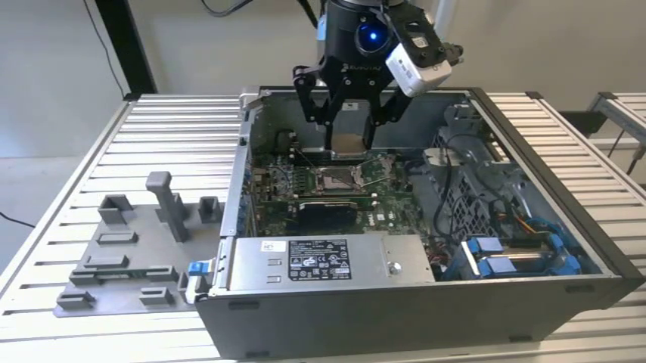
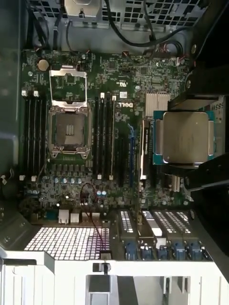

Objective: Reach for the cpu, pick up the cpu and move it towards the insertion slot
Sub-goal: 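Pick up the cpu and move it towards the insertion slot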

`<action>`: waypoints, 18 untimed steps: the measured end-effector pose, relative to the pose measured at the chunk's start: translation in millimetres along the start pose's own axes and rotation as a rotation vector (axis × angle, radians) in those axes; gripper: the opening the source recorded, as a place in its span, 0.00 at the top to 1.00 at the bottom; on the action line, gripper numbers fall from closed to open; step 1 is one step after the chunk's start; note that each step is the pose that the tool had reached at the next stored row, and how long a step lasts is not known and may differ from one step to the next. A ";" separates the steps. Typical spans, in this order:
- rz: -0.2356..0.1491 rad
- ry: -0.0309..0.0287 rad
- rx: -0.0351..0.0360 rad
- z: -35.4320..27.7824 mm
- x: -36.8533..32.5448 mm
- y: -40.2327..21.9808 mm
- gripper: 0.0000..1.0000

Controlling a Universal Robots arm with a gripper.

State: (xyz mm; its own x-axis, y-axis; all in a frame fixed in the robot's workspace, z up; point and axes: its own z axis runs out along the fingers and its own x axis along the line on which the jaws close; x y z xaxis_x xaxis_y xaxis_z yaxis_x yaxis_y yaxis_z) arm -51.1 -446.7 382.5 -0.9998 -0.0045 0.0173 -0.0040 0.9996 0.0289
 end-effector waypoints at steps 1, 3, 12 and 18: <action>0.001 0.0000 0.0001 -0.1 -2.5 0.1 1.00; 0.003 -0.0001 0.0000 -0.1 -7.5 0.4 1.00; 0.007 -0.0002 -0.0001 -0.1 -12.4 1.0 1.00; 0.006 -0.0002 -0.0001 0.0 -12.5 1.5 1.00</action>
State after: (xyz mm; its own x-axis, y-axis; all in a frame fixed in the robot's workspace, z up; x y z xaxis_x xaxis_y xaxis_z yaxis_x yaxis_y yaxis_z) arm -38.6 -445.2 382.2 -0.9998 0.0018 0.0173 0.0023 0.9996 0.0288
